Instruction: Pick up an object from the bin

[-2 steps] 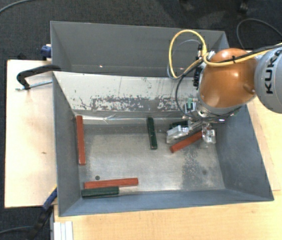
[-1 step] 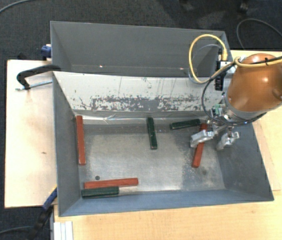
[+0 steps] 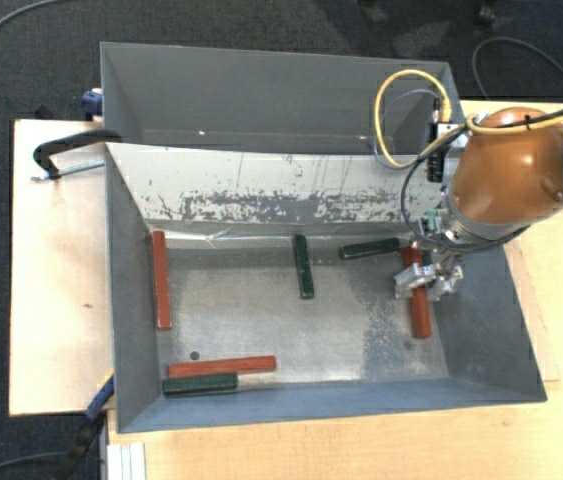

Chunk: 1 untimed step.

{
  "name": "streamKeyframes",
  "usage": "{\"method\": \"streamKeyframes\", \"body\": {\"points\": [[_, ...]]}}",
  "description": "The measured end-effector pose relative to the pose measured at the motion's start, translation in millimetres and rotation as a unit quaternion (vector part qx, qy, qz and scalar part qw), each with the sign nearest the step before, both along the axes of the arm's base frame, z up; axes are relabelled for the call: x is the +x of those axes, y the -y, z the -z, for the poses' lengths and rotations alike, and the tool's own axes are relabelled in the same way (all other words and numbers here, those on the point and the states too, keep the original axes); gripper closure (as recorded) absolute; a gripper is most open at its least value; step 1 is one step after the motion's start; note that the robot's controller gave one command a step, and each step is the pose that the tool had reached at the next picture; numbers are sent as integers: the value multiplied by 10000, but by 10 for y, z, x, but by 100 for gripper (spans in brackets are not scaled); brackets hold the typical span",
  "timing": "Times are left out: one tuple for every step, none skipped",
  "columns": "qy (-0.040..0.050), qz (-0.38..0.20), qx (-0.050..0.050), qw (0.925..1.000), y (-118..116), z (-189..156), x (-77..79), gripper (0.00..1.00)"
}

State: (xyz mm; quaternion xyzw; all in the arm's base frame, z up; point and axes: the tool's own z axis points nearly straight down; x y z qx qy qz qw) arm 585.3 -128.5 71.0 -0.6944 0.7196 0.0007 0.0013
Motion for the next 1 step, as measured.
{"method": "streamKeyframes", "body": {"points": [[66,-597,-9,9982,-554,-1642,20,100]]}}
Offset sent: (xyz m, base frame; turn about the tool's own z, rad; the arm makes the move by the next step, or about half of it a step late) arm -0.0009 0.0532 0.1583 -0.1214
